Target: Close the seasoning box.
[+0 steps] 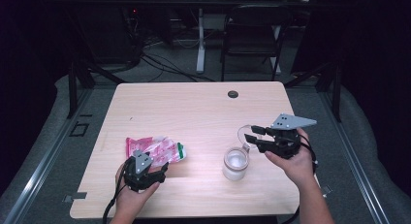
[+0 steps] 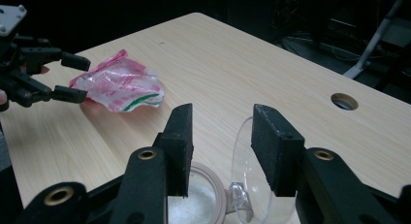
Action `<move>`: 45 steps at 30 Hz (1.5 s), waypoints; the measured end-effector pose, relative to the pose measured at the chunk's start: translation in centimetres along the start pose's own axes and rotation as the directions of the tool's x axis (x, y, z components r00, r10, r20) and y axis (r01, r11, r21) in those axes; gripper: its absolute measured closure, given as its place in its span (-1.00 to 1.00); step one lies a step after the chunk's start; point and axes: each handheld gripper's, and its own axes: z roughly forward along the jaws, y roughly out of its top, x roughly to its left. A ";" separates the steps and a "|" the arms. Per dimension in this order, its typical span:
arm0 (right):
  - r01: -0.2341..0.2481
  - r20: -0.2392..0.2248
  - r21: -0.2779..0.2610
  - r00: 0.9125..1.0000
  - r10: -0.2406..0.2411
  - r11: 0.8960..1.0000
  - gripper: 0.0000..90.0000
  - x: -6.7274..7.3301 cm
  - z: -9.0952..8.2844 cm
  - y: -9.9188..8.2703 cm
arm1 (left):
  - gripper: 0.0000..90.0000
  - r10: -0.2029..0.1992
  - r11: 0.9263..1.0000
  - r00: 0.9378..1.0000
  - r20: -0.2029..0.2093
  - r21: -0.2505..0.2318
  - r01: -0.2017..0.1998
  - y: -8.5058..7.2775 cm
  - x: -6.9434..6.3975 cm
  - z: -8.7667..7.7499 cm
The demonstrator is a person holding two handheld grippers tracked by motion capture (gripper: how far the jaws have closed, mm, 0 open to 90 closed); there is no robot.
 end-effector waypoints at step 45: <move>-0.134 0.151 0.063 0.981 0.123 0.989 1.00 -4.5 0.2 -3.3 | -0.38 -0.013 1.000 1.000 0.008 -0.004 0.013 0.1 -0.2 0.0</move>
